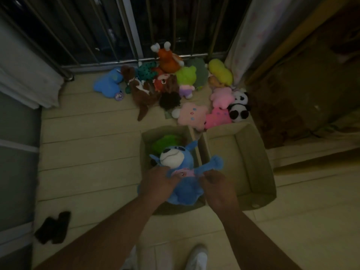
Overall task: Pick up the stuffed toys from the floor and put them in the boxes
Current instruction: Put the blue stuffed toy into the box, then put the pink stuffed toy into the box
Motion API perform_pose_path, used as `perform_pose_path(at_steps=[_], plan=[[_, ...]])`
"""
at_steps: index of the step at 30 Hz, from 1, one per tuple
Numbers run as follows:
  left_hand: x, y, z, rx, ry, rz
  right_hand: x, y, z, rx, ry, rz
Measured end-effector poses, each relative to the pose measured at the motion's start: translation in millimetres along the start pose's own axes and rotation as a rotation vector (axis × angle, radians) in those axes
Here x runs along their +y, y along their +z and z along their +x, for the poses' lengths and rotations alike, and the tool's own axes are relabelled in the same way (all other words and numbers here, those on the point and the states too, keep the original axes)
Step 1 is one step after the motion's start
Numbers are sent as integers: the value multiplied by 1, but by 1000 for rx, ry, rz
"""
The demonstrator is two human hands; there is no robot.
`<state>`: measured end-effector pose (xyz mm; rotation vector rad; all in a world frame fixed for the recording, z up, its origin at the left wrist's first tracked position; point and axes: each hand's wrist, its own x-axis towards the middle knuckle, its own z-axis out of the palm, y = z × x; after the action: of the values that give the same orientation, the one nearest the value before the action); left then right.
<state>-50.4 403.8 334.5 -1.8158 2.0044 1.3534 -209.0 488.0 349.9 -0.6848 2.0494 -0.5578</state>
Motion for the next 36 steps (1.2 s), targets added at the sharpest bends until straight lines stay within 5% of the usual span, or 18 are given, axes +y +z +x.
perform_pose_path(at_steps=[25,36], plan=[[65,-129,48,126,258,-151,-139,-15,37,146,-165,191],[123,-138,127,136,199,-93,-149,-72,124,125,-108,126]])
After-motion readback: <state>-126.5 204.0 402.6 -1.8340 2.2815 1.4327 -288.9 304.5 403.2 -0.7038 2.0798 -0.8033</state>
